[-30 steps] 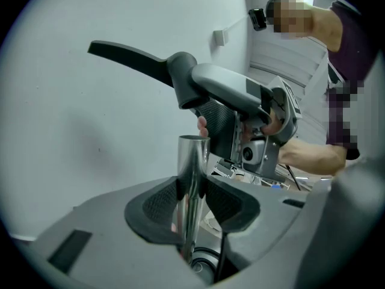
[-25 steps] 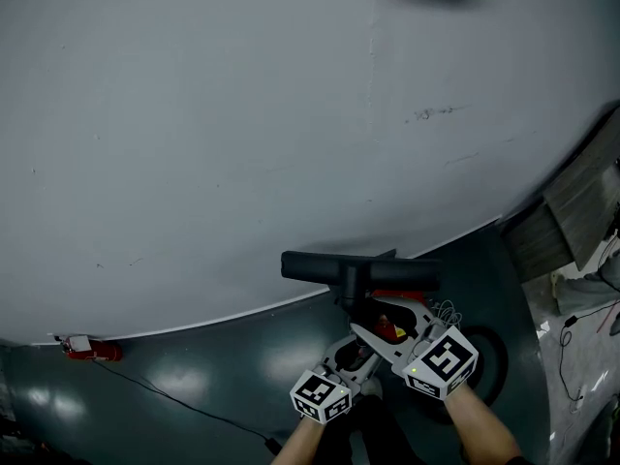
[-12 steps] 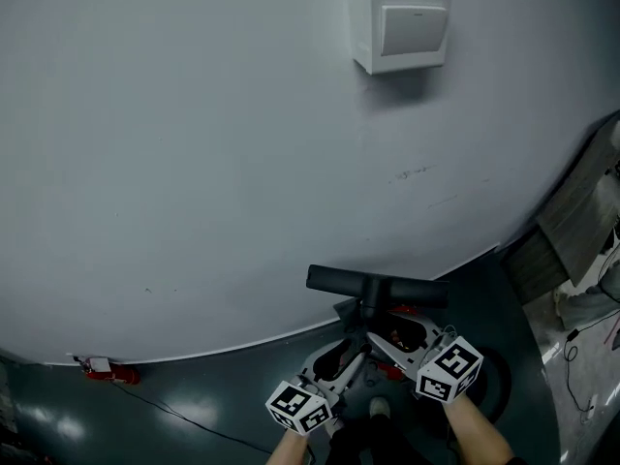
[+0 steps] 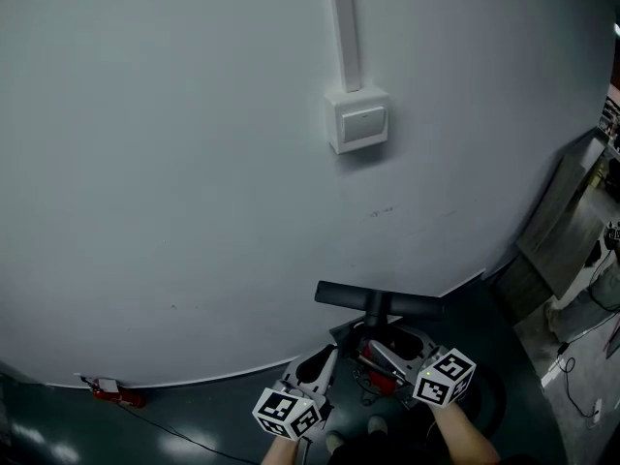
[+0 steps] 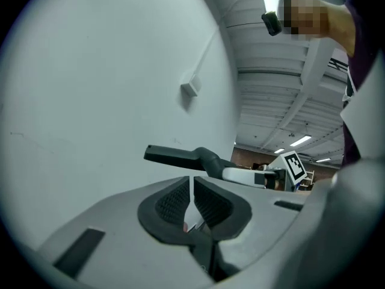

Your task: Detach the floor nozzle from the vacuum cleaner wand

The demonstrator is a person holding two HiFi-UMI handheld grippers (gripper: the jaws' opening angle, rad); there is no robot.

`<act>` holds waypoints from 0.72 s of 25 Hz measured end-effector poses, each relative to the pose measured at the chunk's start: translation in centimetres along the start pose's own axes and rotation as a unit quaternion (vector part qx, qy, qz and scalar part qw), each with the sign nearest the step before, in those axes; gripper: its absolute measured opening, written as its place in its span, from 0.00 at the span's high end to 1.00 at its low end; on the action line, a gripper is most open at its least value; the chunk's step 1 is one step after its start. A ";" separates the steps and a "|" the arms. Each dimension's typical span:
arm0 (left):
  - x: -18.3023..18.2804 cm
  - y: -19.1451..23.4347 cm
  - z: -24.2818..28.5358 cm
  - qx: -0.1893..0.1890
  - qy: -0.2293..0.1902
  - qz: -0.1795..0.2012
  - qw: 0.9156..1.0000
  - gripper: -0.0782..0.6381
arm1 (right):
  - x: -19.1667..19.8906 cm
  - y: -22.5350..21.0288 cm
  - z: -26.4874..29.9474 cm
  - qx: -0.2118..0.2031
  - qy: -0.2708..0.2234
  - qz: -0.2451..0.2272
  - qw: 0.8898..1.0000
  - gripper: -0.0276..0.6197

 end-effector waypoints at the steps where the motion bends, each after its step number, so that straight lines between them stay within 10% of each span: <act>1: -0.9 0.0 -0.1 -0.003 -0.006 0.007 1.000 0.87 | -0.4 0.3 -0.4 0.001 -0.006 -0.003 1.000 0.68; 18: -4.6 -2.0 0.4 0.020 -0.040 0.034 0.998 0.88 | -3.2 0.4 -2.7 -0.001 -0.079 0.035 0.996 0.69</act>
Point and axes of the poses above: the fingertips, and each gripper's own axes: z forward along the fingers, y to its left, x out of its underside, the point moved 1 cm from there along -z, backward along the fingers, and after that the axes turned 11 degrees about z, right-handed, at the moved point
